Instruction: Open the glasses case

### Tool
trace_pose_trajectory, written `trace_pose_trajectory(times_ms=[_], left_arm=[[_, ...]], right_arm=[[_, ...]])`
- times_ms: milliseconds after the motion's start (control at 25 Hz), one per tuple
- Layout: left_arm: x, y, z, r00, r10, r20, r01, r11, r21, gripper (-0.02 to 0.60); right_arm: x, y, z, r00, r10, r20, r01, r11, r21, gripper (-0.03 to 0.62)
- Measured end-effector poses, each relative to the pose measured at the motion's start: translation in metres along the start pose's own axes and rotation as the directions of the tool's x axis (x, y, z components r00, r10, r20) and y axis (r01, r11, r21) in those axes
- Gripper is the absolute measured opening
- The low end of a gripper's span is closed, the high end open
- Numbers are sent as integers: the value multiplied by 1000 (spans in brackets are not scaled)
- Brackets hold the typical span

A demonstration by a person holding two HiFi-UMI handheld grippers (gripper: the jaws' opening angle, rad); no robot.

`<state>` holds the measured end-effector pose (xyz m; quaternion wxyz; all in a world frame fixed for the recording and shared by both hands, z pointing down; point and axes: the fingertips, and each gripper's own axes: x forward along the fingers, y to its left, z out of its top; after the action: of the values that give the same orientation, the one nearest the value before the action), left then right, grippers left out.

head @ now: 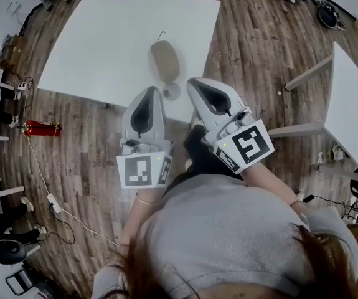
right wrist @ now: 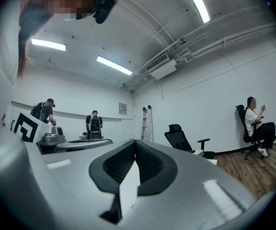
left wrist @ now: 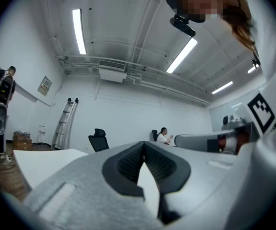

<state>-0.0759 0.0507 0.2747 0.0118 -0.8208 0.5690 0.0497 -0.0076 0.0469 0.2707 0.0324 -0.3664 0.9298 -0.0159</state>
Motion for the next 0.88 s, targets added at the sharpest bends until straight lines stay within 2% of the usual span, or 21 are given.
trace_pose_trajectory(times_ms=[320, 520, 880], left_arm=[[68, 31, -10, 999, 37, -12, -38, 999, -11, 0], [106, 56, -1, 996, 86, 7, -86, 996, 8, 0], [145, 82, -7, 983, 181, -18, -181, 983, 18, 0]], right_arm=[[57, -54, -2, 999, 42, -11, -42, 999, 7, 3], [99, -83, 10, 996, 85, 4, -85, 996, 0, 3], [143, -119, 3, 986, 165, -15, -164, 986, 37, 4]])
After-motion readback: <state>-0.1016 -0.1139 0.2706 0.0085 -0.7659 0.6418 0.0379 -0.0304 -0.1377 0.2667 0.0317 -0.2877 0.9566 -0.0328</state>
